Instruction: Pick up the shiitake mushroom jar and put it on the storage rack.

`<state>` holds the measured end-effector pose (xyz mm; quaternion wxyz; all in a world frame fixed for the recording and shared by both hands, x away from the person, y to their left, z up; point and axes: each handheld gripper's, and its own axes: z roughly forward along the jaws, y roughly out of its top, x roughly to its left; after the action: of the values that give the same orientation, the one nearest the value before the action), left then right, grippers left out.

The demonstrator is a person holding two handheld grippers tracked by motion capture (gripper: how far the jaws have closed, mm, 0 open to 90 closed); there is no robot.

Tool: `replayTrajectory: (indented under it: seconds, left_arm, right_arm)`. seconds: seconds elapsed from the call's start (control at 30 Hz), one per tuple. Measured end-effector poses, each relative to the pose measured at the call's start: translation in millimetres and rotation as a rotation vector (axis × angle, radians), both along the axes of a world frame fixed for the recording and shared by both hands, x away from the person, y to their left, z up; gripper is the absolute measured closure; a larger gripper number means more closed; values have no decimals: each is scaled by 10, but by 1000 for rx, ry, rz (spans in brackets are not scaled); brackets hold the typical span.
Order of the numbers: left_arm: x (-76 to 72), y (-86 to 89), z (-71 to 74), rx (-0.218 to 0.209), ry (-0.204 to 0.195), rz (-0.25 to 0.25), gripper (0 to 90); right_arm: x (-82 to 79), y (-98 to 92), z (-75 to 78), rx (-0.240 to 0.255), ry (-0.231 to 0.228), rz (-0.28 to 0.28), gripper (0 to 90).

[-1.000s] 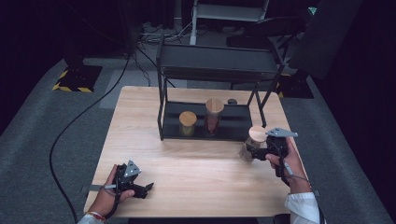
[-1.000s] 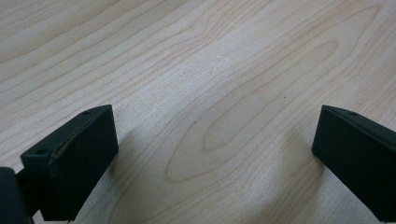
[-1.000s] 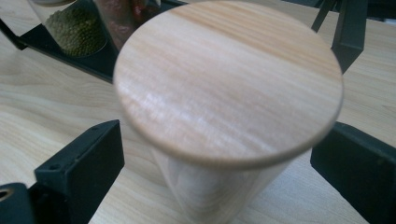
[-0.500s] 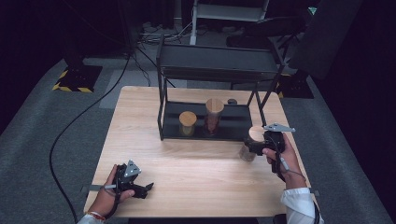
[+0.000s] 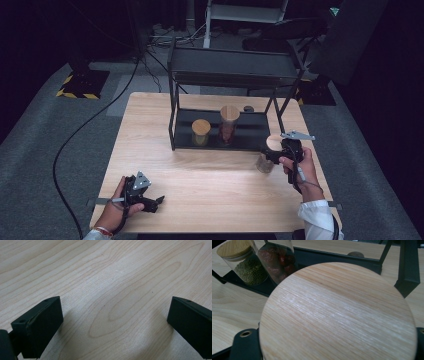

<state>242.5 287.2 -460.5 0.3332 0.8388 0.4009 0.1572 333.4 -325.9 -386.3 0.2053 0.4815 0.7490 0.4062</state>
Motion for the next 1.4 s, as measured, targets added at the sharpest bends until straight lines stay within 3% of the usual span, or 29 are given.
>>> replayTrajectory:
  seconds: [0.7, 1.4]
  left_arm:
    - [7, 1, 1, 0, 1, -3, 0]
    - [8, 1, 1, 0, 1, -4, 0]
  right_arm:
    - [-45, 59, 6, -28, -22, -6, 237]
    - [-125, 63, 57, -26, -43, 26, 245]
